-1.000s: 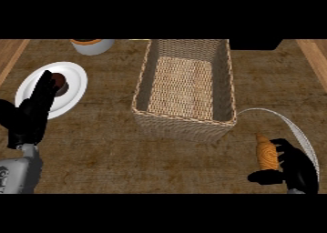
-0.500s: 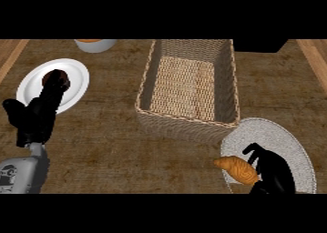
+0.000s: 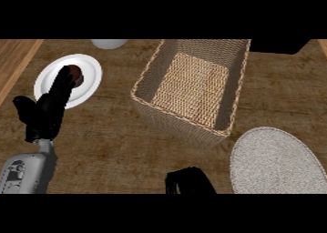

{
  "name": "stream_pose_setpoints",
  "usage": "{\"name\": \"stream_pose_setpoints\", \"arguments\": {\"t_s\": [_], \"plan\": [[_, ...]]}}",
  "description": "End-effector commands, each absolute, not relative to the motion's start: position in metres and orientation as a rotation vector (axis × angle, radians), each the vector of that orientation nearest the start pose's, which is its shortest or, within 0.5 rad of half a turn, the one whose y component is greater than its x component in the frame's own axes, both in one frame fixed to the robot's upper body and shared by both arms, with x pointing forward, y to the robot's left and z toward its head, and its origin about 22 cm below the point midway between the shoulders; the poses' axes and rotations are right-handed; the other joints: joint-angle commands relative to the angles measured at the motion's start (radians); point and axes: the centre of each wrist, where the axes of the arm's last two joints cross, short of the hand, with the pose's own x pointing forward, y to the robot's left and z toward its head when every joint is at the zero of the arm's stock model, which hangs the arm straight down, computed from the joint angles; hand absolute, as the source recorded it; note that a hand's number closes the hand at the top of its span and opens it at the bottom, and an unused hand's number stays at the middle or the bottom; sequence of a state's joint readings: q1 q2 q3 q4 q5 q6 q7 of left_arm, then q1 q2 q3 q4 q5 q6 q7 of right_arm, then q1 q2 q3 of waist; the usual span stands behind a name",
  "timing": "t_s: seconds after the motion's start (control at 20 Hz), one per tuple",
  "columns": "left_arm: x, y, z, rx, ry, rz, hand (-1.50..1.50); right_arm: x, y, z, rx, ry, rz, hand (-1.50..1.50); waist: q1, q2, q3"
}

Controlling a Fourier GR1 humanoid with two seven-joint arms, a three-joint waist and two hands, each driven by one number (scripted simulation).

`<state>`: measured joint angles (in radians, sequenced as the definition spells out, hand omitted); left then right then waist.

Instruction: Pick the croissant from the placemat and place it in the basket

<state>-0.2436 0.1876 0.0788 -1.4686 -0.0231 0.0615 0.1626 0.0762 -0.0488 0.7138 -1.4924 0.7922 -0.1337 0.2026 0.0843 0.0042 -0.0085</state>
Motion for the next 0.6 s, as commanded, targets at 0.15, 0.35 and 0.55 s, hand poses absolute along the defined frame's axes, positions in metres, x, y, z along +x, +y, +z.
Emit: {"name": "stream_pose_setpoints", "arguments": {"t_s": [0.15,0.35,0.55], "plan": [[0.299,0.276,0.043,0.238,-1.521,-0.045,0.00,0.103,-0.020,-0.011,0.034,-1.704,0.759,1.50,-0.047,0.000,0.013],[0.292,0.280,0.049,0.265,-1.518,-0.049,0.00,0.076,0.001,0.011,0.090,-1.743,0.667,1.50,-0.058,-0.006,0.010],[0.288,0.285,0.042,0.266,-1.518,-0.031,0.00,0.099,0.004,0.047,-0.038,-1.825,0.631,1.50,-0.070,-0.008,0.007]]}}
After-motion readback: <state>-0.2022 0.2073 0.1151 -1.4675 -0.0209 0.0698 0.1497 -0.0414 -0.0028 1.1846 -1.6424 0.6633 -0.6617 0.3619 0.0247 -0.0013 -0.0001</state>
